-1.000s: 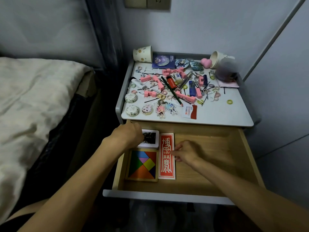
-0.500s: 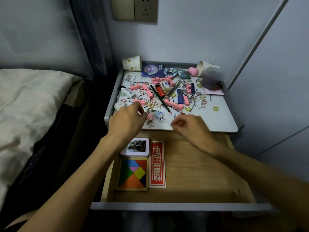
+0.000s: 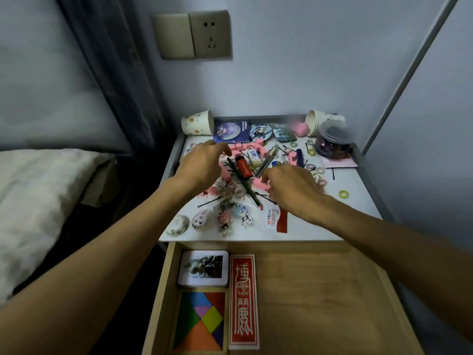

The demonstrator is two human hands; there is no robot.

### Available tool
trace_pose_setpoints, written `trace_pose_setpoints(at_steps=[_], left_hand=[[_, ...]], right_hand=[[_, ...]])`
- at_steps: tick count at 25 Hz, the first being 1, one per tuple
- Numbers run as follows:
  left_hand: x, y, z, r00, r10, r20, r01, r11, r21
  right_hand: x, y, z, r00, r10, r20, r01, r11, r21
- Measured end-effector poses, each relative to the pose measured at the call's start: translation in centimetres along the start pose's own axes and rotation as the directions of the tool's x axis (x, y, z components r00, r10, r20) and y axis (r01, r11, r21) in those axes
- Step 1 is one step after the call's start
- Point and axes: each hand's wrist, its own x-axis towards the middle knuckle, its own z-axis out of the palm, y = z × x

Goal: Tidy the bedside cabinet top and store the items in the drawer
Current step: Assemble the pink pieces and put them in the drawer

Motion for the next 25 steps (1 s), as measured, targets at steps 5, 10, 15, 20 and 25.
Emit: trace_pose_setpoints(at_steps=[5,10,15,20,25], left_hand=[[3.6,-1.1,2.6,0.985,0.157,0.065,-0.169,0.951,0.258],[4.3,-3.2,4.0,0.975,0.219,0.018,-0.216,0.935,0.28],[2.7,-2.8,0.9,0.983,0.074,-0.168,-0.07,0.997,0.03],[-3.7,-1.4,-3.9,0.935,-0.35,0.053,0.288,0.666,-0.688],[-9.2,-0.2,-5.1,0.84,-0.399,0.367,0.477,0.221,-0.851]], right_hand=[[1.8,2.9,-2.0,0.982,0.167,0.084,-0.185,0.933,0.31],[2.8,3.6,-2.4,0.954,0.266,0.139,-0.292,0.711,0.64],[4.8,2.4,-2.1,0.983,0.166,0.077,-0.178,0.772,0.61],[12.0,1.8,-0.6,0.997,0.065,0.038,-0.074,0.915,0.397],[15.5,1.4,2.2,0.996,0.012,0.094,-0.017,0.998,0.061]])
